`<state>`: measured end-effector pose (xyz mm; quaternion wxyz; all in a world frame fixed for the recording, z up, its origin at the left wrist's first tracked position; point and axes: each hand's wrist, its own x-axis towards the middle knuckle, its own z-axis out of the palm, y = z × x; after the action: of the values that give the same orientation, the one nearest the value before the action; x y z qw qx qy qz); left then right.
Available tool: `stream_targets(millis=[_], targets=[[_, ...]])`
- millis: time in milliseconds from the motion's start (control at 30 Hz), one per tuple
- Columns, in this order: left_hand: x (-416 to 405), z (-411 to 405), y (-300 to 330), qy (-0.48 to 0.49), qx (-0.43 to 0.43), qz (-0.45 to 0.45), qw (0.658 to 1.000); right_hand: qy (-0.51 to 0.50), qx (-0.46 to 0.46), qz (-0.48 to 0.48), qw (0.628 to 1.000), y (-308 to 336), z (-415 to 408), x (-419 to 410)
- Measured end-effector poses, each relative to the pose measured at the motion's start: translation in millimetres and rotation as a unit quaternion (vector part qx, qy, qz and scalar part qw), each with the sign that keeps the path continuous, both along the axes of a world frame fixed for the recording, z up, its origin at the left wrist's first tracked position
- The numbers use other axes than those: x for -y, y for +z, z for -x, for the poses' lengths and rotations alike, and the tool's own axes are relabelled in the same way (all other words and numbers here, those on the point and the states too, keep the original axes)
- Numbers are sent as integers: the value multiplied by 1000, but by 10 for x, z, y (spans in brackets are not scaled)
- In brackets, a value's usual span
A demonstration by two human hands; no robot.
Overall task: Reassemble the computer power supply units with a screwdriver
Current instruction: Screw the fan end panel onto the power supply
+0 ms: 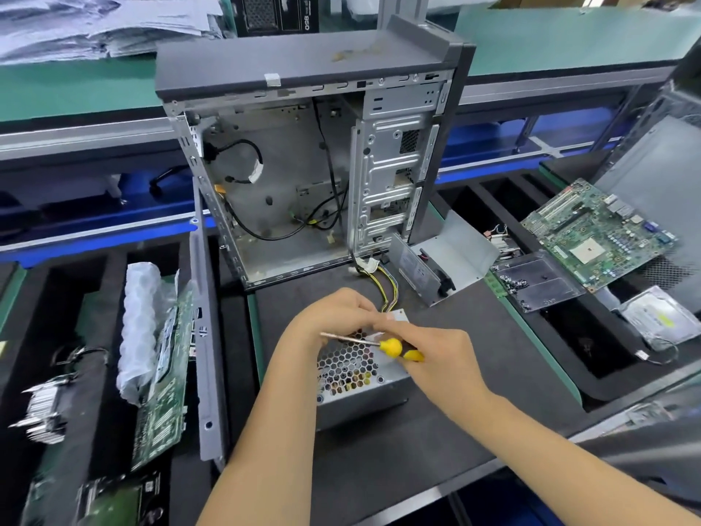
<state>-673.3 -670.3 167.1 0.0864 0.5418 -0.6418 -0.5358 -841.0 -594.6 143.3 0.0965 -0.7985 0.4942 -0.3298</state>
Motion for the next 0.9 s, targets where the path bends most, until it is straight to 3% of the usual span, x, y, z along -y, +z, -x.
stream_targets(millis=[167,467,700,767,900], targets=[[-11,-29,24,-9,-8,-13,1000,33,-23,94,995,-123,57,6],[-36,-202,36,-114,-100,-80,985,53,-68,106,991,-84,123,-55],[-28,-201,9,-100,-115,-99,983,52,-64,141,987,-97,167,-69],[-22,-203,9,-98,-115,-101,983,52,-54,111,991,-64,177,-78],[-14,-178,-12,-87,-106,-86,987,53,-20,-91,994,102,194,-19]])
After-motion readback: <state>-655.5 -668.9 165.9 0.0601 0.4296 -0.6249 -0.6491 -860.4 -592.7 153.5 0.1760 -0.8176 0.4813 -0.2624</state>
